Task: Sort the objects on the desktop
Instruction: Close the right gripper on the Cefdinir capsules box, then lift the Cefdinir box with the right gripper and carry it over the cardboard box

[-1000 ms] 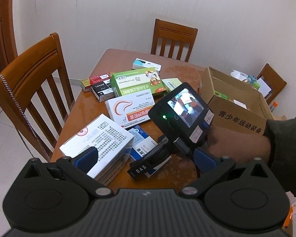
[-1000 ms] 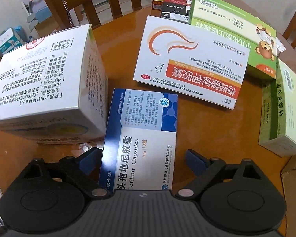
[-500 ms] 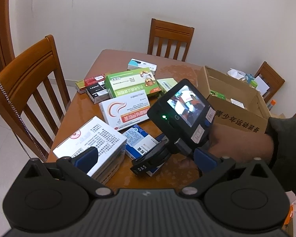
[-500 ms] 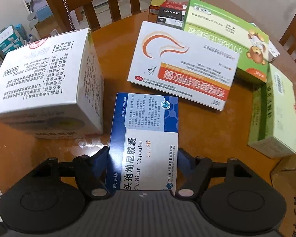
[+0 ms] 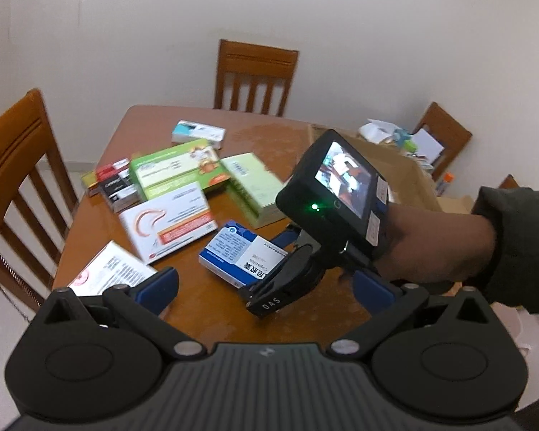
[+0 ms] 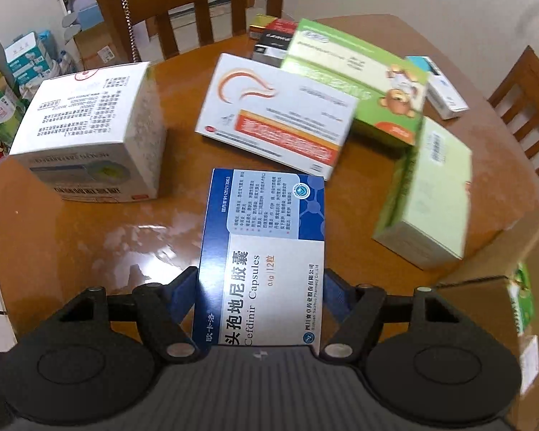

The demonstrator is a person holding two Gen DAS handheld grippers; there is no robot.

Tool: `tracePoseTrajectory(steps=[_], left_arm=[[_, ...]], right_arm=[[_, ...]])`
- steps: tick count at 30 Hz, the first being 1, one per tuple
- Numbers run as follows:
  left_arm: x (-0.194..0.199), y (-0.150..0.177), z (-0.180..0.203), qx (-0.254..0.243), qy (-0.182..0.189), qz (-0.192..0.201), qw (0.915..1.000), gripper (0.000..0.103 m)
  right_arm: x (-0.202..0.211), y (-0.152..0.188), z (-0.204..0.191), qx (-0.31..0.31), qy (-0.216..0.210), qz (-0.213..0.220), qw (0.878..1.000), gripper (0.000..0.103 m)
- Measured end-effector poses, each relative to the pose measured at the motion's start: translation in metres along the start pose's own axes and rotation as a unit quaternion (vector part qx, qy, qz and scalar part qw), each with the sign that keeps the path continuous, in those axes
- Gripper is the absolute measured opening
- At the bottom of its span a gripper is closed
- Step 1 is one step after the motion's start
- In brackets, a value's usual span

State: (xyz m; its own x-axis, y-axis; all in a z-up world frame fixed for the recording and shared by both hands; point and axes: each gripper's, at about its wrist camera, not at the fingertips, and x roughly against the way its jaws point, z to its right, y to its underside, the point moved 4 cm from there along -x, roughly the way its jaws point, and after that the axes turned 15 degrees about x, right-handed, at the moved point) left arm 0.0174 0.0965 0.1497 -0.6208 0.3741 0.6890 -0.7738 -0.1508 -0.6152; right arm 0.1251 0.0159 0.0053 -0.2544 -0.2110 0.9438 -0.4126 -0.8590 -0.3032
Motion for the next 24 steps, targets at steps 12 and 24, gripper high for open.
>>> tracePoseTrajectory(steps=[12, 24], left_arm=[[-0.011, 0.000, 0.031, -0.027, 0.006, -0.015, 0.9995, 0.103], [-0.027, -0.006, 0.069, -0.056, 0.026, -0.021, 0.9979, 0.103]], right_arm=[[0.055, 0.028, 0.027, 0.024, 0.015, 0.020, 0.999, 0.077], [0.111, 0.055, 0.061, 0.044, 0.026, 0.028, 0.998, 0.077]])
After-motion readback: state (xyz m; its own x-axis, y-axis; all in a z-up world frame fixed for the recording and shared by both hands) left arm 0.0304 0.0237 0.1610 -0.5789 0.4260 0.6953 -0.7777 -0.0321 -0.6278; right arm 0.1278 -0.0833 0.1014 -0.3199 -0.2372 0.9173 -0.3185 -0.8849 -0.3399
